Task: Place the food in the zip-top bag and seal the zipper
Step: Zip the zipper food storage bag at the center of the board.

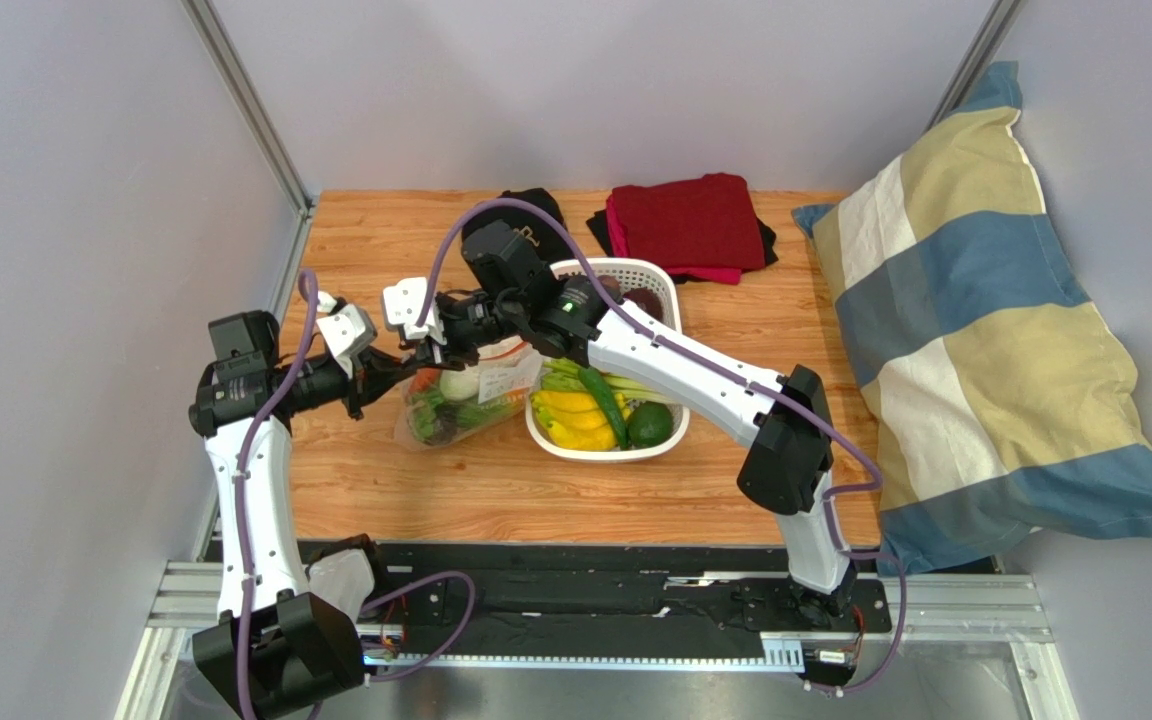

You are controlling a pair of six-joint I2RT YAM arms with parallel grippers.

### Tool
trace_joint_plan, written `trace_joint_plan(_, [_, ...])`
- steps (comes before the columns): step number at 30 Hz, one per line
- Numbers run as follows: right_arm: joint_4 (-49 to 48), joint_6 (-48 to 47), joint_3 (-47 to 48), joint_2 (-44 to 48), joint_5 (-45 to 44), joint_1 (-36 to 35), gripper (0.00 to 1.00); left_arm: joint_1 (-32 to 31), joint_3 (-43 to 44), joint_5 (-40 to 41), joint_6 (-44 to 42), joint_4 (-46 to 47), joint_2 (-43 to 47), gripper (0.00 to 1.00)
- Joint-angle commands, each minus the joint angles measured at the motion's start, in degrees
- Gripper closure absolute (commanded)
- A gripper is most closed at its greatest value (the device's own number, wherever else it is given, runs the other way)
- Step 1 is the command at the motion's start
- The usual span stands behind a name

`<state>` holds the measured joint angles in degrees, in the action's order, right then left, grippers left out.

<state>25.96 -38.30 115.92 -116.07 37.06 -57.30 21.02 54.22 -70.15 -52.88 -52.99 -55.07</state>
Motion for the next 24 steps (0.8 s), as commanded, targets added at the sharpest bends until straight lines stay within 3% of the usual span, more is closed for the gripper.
trace_joint_plan(1, [-0.2, -1.77, 0.45, -0.38, -0.58, -0.01, 0.72, -0.36, 2.12, -3.33, -2.75, 0.17, 0.67, 1.0])
trace_joint_plan(3, [0.76, -2.65, 0.45, -0.38, -0.76, -0.01, 0.87, -0.27, 2.3, -3.33, -2.4, 0.08, 0.58, 1.0])
trace_joint_plan(6, [1.38, -3.35, 0.19, -0.21, -1.81, 0.17, 1.0, -0.36, 2.65, -3.24, -1.87, -0.18, 0.49, 1.0])
trace_joint_plan(24, [7.09, -8.71, -6.4, 3.66, -3.92, 8.34, 1.0, 2.1, 4.76, -3.41, 3.48, 2.19, 1.46, 1.0])
